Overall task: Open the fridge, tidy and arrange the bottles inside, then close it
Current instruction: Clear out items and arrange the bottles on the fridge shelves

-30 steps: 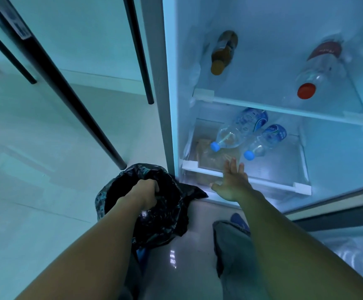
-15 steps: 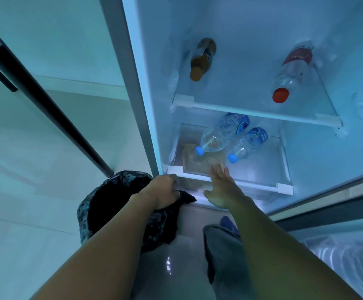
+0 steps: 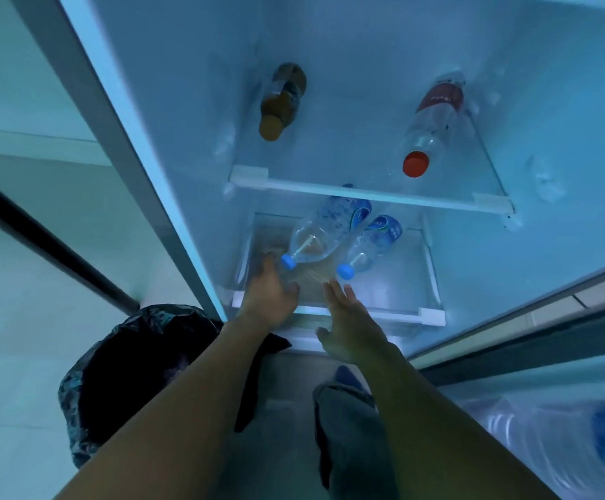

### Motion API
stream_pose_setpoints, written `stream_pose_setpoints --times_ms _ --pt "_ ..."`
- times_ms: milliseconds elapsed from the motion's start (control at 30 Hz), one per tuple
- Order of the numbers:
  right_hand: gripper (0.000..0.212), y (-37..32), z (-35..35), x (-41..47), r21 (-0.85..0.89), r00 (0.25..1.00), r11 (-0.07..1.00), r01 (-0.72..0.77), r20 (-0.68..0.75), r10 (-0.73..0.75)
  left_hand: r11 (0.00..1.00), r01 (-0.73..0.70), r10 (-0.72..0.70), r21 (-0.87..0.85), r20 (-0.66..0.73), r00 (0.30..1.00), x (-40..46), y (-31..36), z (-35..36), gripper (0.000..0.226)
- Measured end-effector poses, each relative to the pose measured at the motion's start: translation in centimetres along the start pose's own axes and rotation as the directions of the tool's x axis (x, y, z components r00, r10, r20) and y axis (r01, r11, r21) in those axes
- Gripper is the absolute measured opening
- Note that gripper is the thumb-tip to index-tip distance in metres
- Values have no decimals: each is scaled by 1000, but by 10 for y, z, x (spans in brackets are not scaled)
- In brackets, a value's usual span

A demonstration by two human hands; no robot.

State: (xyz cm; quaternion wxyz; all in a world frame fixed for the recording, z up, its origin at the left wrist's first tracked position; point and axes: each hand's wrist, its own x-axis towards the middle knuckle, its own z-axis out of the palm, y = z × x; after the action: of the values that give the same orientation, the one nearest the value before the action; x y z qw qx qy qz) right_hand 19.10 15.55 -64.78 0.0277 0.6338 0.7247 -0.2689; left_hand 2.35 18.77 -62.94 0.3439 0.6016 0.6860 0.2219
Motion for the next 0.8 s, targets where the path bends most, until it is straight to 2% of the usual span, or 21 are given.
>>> stream_pose_setpoints --times_ms 133,300,400,567,667,800 --pt "84 7 1 1 19 1000 1000 -6 24 6 985 62 -65 -160 -14 998 14 11 18 54" --pt "81 9 -5 2 19 999 1000 15 38 -16 986 35 -46 -161 -61 997 16 14 25 26" --pt "80 11 -8 0 55 998 998 6 55 -9 990 5 -17 -141 -87 996 4 11 28 25" --pt "73 6 -14 -11 199 998 978 -57 33 51 970 0 -54 -241 -213 976 -24 10 15 21" --pt "71 -1 -22 -20 265 993 957 -114 3 117 961 -51 -34 -271 -299 954 -38 13 -5 22" --pt "64 -11 -35 -27 297 977 938 -178 -58 204 949 -193 96 -250 -355 930 -51 19 -26 25"
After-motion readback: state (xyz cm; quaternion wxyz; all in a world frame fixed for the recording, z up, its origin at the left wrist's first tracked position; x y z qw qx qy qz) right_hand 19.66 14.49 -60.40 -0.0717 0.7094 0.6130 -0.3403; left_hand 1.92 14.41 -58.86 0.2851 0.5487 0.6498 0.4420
